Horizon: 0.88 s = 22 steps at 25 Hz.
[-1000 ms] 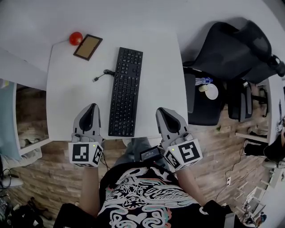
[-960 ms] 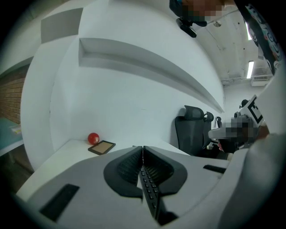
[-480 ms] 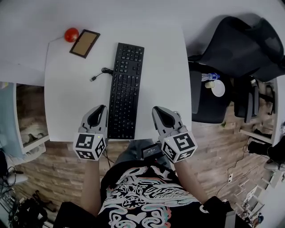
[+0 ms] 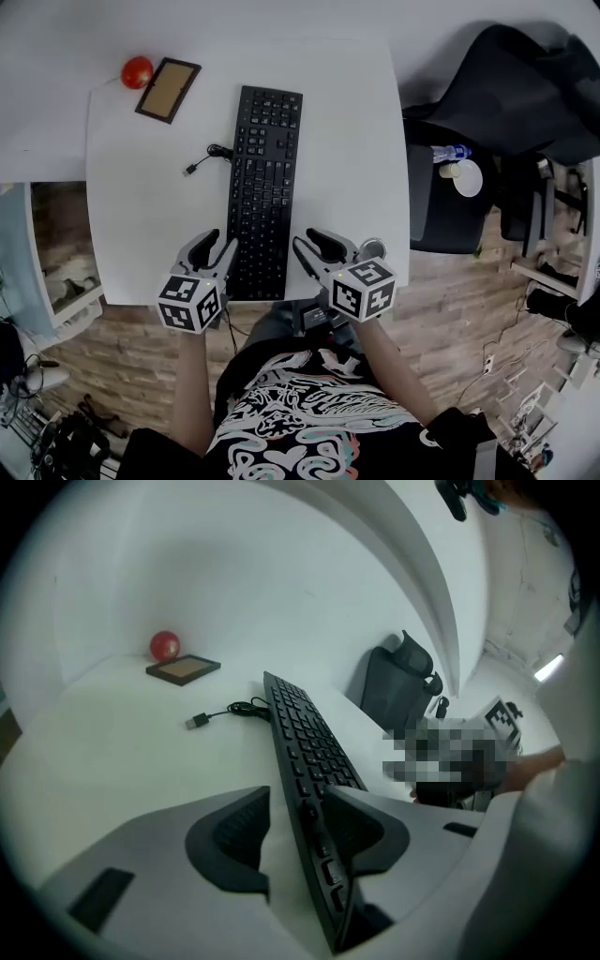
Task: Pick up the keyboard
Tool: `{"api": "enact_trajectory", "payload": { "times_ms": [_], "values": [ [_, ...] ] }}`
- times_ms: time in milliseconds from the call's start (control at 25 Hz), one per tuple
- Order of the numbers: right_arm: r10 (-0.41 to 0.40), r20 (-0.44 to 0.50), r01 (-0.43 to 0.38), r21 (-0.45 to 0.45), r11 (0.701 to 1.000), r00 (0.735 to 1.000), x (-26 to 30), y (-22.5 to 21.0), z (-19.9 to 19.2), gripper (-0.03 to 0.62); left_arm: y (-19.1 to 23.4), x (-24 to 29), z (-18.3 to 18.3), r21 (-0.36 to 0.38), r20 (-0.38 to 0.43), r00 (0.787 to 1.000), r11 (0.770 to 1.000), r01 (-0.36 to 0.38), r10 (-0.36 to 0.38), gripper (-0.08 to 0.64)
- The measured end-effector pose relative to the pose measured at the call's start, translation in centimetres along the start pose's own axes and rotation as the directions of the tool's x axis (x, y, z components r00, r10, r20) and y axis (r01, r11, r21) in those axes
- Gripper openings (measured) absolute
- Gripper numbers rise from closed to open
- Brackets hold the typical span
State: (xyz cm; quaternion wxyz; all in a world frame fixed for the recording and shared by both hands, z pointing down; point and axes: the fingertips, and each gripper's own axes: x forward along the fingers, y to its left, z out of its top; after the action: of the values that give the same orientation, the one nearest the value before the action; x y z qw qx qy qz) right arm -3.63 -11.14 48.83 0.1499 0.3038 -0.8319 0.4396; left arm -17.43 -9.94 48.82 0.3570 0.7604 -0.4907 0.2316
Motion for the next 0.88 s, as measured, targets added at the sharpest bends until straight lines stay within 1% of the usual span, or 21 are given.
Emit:
{"api": "enact_trajectory", "payload": {
  "times_ms": [40, 160, 320, 440, 600, 760, 840, 880],
  "values": [
    [0.019, -0.026, -0.019, 0.029, 0.999, 0.999, 0.5, 0.1, -0.5, 0.14, -0.1, 0.2, -0.1, -0.025, -0.007, 1.0, 0.999, 0.025, -0.025, 0.186],
    [0.06, -0.082, -0.054, 0.075, 0.996, 0.995, 2.0, 0.6, -1.6, 0.152, -0.2, 1.0, -0.4, -0.085, -0.027, 0.995, 0.992, 0.098, -0.101, 0.21],
    [0.069, -0.131, -0.058, 0.084, 0.995, 0.989, 3.2, 0.6, -2.2, 0.153, -1.0, 2.8, -1.0, -0.157, -0.08, 0.976, 0.97, 0.186, -0.2, 0.215],
    [0.077, -0.164, -0.062, 0.091, 0.994, 0.983, 3.9, 0.8, -2.2, 0.153, -1.2, 3.7, -1.2, -0.221, -0.097, 0.963, 0.949, 0.225, -0.25, 0.215],
    [0.088, -0.174, -0.068, 0.119, 0.991, 0.981, 3.6, 0.8, -1.8, 0.153, -1.3, 3.5, -0.7, -0.294, -0.081, 0.944, 0.913, 0.283, -0.319, 0.215],
    [0.095, -0.188, -0.067, 0.147, 0.987, 0.978, 3.6, 0.7, -1.9, 0.152, -1.2, 3.6, -0.6, -0.358, -0.087, 0.925, 0.878, 0.317, -0.369, 0.202],
    [0.1, -0.19, -0.07, 0.163, 0.984, 0.977, 3.5, 0.9, -1.6, 0.152, -1.3, 3.4, -0.2, -0.41, -0.089, 0.912, 0.849, 0.332, -0.4, 0.192],
    [0.104, -0.189, -0.072, 0.169, 0.983, 0.977, 3.3, 1.1, -1.3, 0.152, -1.5, 3.1, 0.0, -0.444, -0.086, 0.905, 0.829, 0.339, -0.416, 0.183]
  ]
}}
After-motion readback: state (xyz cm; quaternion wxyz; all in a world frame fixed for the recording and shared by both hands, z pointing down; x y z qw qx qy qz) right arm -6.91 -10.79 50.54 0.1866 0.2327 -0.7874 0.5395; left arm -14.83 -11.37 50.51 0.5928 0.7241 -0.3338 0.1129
